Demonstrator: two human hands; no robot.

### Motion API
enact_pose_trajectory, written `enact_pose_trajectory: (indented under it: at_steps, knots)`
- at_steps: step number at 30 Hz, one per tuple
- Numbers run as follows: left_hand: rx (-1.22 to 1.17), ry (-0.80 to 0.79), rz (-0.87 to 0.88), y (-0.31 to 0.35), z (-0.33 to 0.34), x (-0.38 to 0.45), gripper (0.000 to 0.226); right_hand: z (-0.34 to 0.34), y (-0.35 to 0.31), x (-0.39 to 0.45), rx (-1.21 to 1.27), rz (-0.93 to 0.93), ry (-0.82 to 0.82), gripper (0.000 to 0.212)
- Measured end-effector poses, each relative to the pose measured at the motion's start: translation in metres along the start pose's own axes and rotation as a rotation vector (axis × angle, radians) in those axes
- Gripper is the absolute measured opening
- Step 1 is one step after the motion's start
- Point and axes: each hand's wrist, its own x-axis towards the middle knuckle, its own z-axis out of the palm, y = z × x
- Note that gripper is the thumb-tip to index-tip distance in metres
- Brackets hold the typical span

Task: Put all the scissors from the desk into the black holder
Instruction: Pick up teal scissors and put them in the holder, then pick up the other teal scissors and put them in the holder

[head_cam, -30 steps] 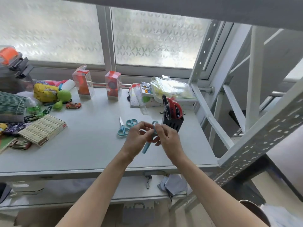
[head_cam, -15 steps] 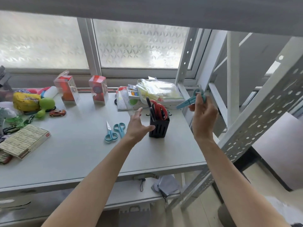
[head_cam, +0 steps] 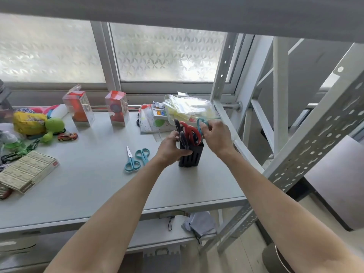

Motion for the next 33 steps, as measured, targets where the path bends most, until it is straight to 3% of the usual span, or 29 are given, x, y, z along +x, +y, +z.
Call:
enact_pose_trajectory:
  at_steps: [6,10,12,18,21,24,26,28,33]
  knots:
    - [0.002,0.078,-0.015,-0.002,0.006,-0.002,0.057,0.014,0.002,-0.008,-0.003,0.1,-0.118,0.059]
    - [0.0,0.083,-0.011,-0.002,0.008,-0.003,0.062,0.021,0.005,-0.013,-0.052,0.113,-0.154,0.041]
    - [-0.013,0.096,-0.01,-0.002,0.01,-0.004,0.063,0.021,0.007,-0.013,0.022,0.156,-0.111,0.021]
    - [-0.028,0.129,0.012,-0.005,0.013,-0.012,0.073,0.019,0.012,-0.028,0.22,0.165,-0.024,0.028]
    - [-0.001,0.106,-0.005,-0.02,0.007,-0.02,0.086,0.021,0.016,-0.049,0.312,0.248,0.136,0.027]
    - [0.006,0.258,-0.022,-0.042,-0.009,-0.032,0.056,0.027,0.011,-0.082,0.275,0.282,0.239,0.029]
    - [0.038,0.465,-0.093,-0.057,-0.027,-0.041,0.033,0.036,0.005,-0.106,0.255,0.203,0.161,0.028]
    - [0.076,0.579,-0.21,-0.074,-0.047,-0.048,0.027,0.052,-0.004,-0.122,0.257,0.087,0.024,0.025]
    - [0.242,0.438,-0.43,-0.107,-0.078,-0.051,0.044,0.105,-0.044,-0.099,0.111,-0.099,-0.25,0.02]
